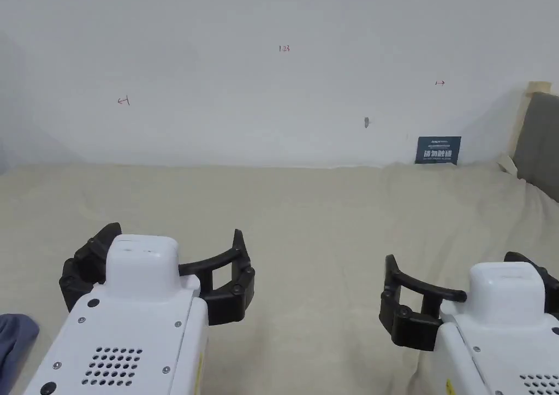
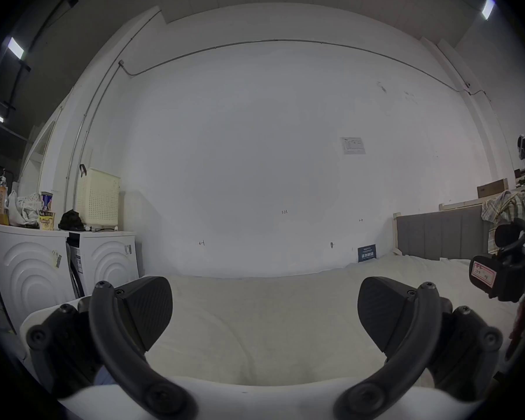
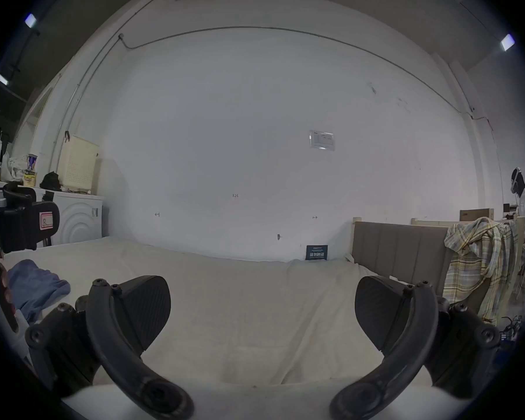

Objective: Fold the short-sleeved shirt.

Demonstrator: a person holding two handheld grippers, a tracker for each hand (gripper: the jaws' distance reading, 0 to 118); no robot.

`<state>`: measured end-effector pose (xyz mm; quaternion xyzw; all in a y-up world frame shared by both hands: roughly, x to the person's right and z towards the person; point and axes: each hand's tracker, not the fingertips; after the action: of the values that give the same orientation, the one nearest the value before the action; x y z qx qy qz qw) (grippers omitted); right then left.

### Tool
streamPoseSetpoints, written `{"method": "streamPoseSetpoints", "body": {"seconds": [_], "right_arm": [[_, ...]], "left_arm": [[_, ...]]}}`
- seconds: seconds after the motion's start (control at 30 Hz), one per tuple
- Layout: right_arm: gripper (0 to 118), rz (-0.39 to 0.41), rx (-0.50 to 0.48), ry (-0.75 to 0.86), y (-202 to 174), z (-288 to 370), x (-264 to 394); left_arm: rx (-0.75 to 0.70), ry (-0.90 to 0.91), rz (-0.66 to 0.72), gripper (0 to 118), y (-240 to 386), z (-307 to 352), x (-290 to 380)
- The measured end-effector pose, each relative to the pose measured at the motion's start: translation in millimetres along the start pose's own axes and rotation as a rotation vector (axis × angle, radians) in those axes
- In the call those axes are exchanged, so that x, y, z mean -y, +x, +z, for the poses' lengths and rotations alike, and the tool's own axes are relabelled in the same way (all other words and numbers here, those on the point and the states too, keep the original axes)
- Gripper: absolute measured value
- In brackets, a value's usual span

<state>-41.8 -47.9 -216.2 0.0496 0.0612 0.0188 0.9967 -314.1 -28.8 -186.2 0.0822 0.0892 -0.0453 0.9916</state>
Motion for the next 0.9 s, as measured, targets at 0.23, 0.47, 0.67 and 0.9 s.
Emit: {"method": "streamPoseSetpoints", "body": {"seconds": [0.23,0.47,0.67,0.9], "right_arm": [[118,-0.002,0.003,-0.014,4,-3,0],[118,-0.056,-0.005,-0.019,9,-4,1],[118,-0.945,0.139,-0.291,55,-10,28],[118,-1.631,0.254,-0.555,90,-5,111]], "left_arm": [[0.003,-0.006,-0.020,118,0,-1,2],[-0.001,-0.011,-0.038,118,4,-1,1],[-0.006,0.148,-0.885,118,54,2,10],[0.201,0.219,-1.438,118,80,15,59]]}}
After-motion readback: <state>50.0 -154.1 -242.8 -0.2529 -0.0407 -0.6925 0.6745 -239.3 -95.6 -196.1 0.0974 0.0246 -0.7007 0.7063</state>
